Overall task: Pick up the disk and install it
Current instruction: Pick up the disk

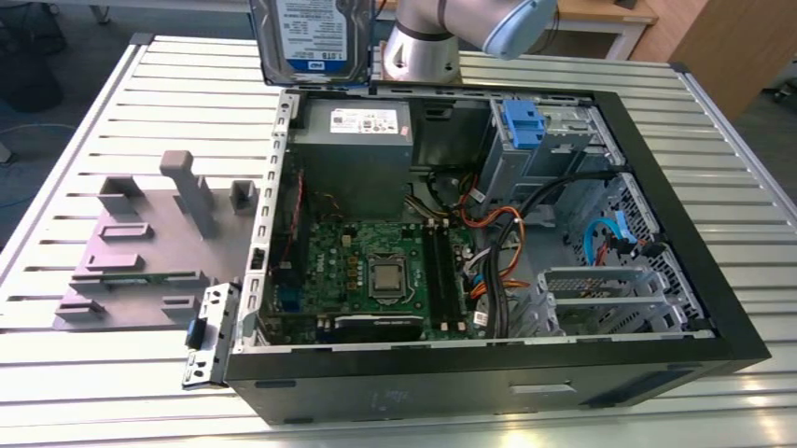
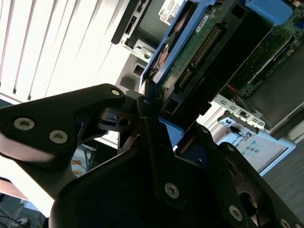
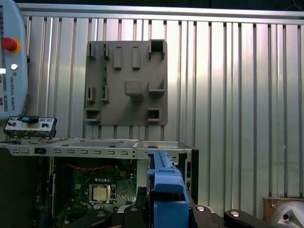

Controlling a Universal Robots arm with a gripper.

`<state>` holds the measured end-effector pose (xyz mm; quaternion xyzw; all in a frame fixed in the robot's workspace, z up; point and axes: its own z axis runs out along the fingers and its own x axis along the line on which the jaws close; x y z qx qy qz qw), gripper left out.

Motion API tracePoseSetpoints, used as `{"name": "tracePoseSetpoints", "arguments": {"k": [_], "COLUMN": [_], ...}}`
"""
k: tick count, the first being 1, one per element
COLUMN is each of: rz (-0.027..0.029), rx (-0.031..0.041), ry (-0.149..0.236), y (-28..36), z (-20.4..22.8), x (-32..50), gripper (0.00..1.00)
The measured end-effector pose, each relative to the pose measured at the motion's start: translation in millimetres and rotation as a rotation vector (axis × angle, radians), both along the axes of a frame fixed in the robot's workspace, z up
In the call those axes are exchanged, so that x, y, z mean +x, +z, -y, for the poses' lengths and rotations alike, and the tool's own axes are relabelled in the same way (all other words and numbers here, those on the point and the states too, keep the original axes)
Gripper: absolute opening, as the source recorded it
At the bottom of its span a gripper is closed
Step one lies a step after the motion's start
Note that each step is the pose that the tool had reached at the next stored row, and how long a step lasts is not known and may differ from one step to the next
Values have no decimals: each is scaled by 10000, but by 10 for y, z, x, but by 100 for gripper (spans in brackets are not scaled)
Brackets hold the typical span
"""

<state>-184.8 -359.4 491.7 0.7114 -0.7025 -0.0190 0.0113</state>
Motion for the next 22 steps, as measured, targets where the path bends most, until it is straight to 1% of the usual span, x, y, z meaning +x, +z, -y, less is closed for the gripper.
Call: {"name": "tracePoseSetpoints", "arguments": {"k": [22], "rz": [-1], "rx": [1], "ry": [0], "y": [0], "z": [0], "x": [230], "gripper": [36]}}
